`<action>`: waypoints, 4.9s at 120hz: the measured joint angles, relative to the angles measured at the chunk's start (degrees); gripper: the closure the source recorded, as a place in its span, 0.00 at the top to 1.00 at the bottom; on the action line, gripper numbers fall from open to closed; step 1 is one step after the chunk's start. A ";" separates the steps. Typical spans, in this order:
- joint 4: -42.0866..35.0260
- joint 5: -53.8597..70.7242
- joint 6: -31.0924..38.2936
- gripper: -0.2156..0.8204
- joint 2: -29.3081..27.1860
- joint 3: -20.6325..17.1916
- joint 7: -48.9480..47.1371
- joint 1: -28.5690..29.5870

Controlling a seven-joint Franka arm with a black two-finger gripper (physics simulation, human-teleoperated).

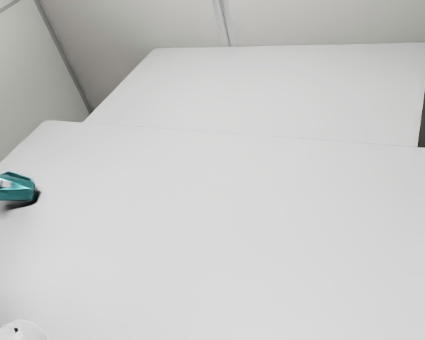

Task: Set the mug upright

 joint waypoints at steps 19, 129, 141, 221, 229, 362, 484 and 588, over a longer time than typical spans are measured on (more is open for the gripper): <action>-1.97 2.03 1.04 0.05 -2.50 -1.24 0.01 0.38; -30.83 30.09 5.60 0.03 -36.76 20.86 -12.25 -43.76; -34.33 31.38 7.15 0.03 -40.19 25.61 -14.78 -51.92; -60.83 47.59 18.38 0.03 -62.29 18.76 -37.19 -62.88; -62.66 48.43 19.16 0.03 -62.95 17.59 -39.54 -62.76; -81.43 56.90 45.71 0.04 -61.83 7.27 -72.73 -66.47; -73.71 54.01 40.54 0.68 -61.47 3.80 -84.82 -67.06; -38.01 52.08 4.16 0.77 -56.19 3.76 -81.08 -65.91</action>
